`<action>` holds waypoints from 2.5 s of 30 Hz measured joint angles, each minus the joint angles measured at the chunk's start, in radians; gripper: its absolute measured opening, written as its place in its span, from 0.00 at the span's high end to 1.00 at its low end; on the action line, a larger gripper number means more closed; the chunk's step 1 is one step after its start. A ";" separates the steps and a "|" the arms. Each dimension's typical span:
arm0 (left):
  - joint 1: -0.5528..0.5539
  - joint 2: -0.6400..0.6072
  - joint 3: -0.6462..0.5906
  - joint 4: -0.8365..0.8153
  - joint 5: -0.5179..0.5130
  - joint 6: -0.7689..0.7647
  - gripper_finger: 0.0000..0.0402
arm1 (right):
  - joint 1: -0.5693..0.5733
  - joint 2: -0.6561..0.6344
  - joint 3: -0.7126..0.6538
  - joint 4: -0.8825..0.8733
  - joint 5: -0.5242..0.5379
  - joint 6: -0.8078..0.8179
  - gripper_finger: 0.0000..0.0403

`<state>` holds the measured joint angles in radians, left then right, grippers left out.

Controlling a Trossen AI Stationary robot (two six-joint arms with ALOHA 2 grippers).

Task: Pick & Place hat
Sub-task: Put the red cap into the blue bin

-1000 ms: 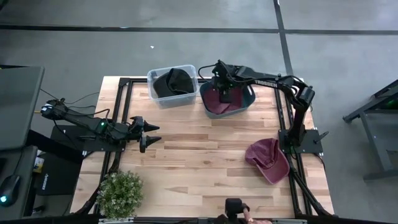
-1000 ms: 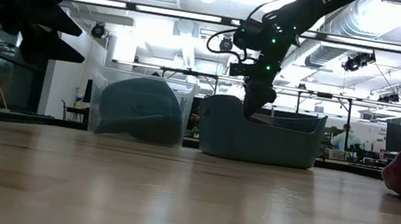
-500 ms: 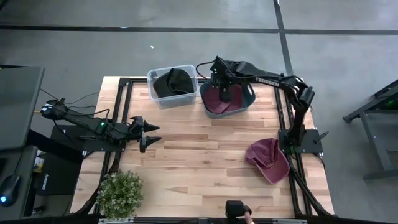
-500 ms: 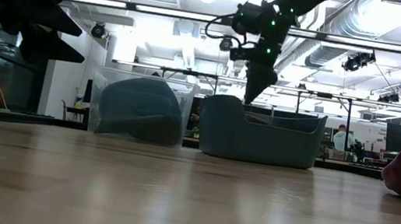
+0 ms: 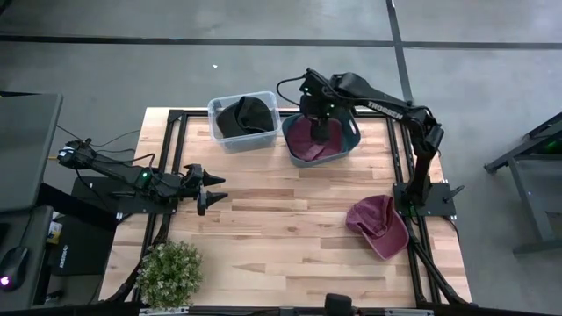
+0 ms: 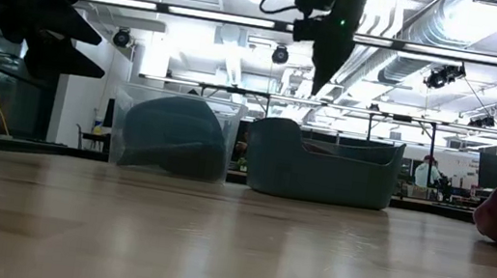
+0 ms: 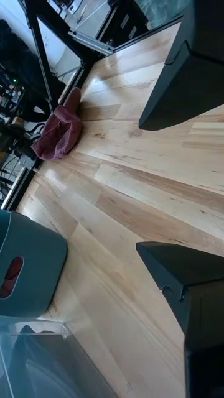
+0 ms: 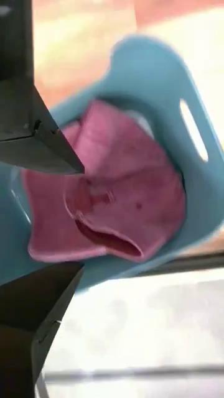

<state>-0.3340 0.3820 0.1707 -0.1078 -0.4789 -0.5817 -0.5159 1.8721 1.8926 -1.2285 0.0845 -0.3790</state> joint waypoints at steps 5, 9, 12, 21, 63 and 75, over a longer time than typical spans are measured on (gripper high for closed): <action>0.000 0.000 0.000 0.000 0.000 0.000 0.27 | 0.000 0.000 0.031 -0.104 -0.094 0.065 0.41; 0.000 0.000 0.000 0.000 0.000 0.000 0.27 | 0.000 0.000 0.026 -0.170 -0.181 0.117 0.41; 0.000 0.000 0.000 0.000 0.000 0.000 0.27 | 0.005 0.000 0.024 -0.213 -0.253 0.153 0.41; 0.000 0.000 0.000 0.000 0.000 0.000 0.27 | 0.099 0.000 0.024 -0.311 -0.320 0.241 0.41; 0.000 0.000 0.000 0.000 0.000 0.000 0.27 | 0.796 -0.010 -0.022 -0.283 -0.124 1.005 0.41; 0.000 0.000 0.000 0.000 0.000 0.000 0.27 | 0.801 -0.257 -0.649 0.230 -0.267 1.146 0.41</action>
<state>-0.3340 0.3817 0.1707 -0.1080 -0.4786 -0.5817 0.2850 1.6148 1.2432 -0.9981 -0.1820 0.7673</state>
